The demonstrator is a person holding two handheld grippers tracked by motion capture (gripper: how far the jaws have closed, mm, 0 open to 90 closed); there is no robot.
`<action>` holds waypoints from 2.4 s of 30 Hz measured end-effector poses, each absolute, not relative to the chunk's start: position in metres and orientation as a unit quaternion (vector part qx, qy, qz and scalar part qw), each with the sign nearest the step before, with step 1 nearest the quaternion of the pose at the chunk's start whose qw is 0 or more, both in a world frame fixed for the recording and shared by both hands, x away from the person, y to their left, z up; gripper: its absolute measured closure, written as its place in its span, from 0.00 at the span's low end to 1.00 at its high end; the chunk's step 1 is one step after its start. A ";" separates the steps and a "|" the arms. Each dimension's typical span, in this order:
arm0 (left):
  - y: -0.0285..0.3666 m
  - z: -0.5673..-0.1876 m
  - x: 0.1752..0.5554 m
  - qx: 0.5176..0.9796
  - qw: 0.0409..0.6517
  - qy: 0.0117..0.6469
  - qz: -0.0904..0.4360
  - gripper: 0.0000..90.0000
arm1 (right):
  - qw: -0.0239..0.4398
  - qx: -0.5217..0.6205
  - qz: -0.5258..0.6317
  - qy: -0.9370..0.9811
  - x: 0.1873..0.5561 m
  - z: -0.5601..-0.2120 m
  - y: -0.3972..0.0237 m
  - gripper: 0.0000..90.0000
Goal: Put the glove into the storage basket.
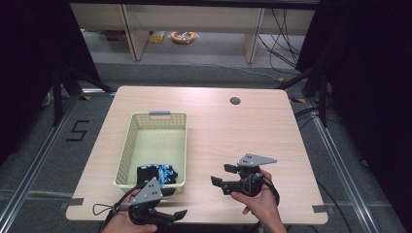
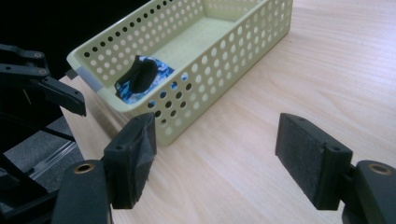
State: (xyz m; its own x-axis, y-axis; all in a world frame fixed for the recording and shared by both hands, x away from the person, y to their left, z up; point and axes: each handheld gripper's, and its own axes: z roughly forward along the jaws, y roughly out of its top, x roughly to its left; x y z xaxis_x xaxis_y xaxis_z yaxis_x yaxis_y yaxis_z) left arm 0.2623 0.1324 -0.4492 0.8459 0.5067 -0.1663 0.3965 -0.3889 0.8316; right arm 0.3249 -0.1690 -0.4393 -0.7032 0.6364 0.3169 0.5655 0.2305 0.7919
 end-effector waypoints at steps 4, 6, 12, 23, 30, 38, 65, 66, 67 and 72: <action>0.131 -0.452 0.258 0.829 0.485 0.274 0.052 0.26 | 0.041 0.379 0.484 0.787 0.323 -0.446 -0.173 0.32; 0.129 -0.456 0.256 0.830 0.483 0.275 0.050 0.26 | 0.046 0.373 0.483 0.791 0.322 -0.448 -0.175 0.32; 0.130 -0.467 0.255 0.839 0.474 0.262 0.050 0.25 | 0.044 0.376 0.484 0.789 0.316 -0.452 -0.180 0.31; 0.141 -0.481 0.250 0.839 0.476 0.259 0.050 0.18 | 0.036 0.374 0.480 0.793 0.302 -0.461 -0.179 0.23; 0.144 -0.490 0.248 0.831 0.481 0.275 0.047 0.18 | 0.036 0.370 0.474 0.798 0.292 -0.465 -0.181 0.21; 0.148 -0.495 0.246 0.846 0.461 0.260 0.058 0.18 | 0.050 0.347 0.450 0.821 0.281 -0.475 -0.181 0.20; 0.149 -0.505 0.241 0.847 0.452 0.274 0.055 0.18 | 0.091 0.350 0.398 0.843 0.236 -0.492 -0.204 0.18; 0.151 -0.504 0.243 0.859 0.436 0.261 0.065 0.18 | 0.086 0.357 0.395 0.842 0.234 -0.492 -0.205 0.18; 0.151 -0.504 0.242 0.857 0.439 0.263 0.058 0.18 | 0.090 0.356 0.396 0.842 0.234 -0.493 -0.206 0.18; 0.149 -0.505 0.241 0.860 0.430 0.270 0.055 0.18 | 0.089 0.355 0.388 0.846 0.232 -0.494 -0.207 0.18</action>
State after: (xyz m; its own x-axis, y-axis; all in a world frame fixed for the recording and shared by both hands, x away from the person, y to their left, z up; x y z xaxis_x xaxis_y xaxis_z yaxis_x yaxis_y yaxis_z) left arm 0.2412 0.1489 -0.5053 0.8481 0.5113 -0.1385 0.4173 -0.4838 0.7693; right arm 0.2319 -0.2069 -0.4942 -0.7317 0.6701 0.1248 0.5316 0.4465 0.7197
